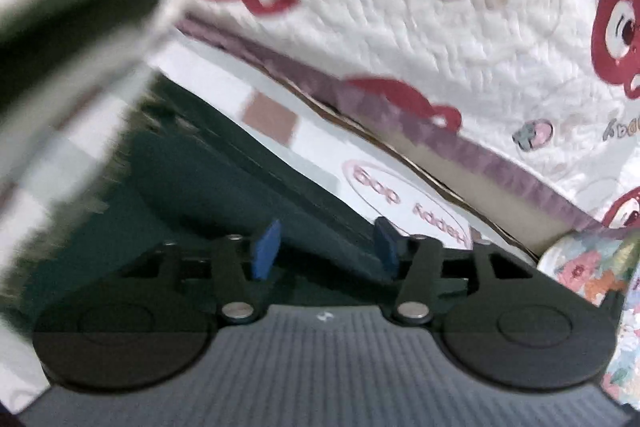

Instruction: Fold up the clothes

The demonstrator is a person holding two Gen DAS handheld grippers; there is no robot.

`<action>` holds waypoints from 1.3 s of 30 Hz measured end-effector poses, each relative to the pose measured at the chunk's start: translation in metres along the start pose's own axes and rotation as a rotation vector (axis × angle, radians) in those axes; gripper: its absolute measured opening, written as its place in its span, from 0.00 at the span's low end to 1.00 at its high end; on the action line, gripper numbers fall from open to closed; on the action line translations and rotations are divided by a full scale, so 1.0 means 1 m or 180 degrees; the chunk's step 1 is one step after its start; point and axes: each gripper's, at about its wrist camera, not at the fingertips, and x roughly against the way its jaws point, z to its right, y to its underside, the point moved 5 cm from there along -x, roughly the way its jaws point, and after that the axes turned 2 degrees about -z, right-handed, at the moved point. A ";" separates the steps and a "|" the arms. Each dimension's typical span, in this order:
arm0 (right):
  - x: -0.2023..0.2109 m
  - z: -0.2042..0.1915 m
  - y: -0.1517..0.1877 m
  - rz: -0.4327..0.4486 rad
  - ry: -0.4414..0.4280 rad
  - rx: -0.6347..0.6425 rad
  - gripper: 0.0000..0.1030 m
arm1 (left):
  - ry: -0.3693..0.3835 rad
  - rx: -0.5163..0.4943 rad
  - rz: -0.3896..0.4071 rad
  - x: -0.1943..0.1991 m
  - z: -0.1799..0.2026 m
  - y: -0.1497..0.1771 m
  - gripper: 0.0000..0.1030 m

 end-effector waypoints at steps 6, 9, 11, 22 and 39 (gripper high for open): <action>0.021 -0.061 -0.020 0.0016 -0.0947 -0.0059 0.40 | -0.0712 0.0217 -0.0176 0.018 -0.065 0.031 0.56; 0.036 -0.094 -0.010 -0.0127 -0.1229 0.0115 0.42 | -0.0818 0.0269 -0.0302 0.016 -0.082 0.037 0.56; 0.047 -0.105 0.005 -0.0209 -0.1264 0.0183 0.44 | -0.0850 0.0285 -0.0305 0.016 -0.086 0.037 0.56; 0.093 -0.038 0.120 -0.1123 0.0258 0.0108 0.46 | -0.0070 -0.0151 -0.0030 0.014 -0.030 0.035 0.57; 0.109 0.015 0.153 -0.1639 0.0936 -0.0408 0.12 | -0.0409 -0.0271 -0.0783 -0.026 -0.024 0.064 0.57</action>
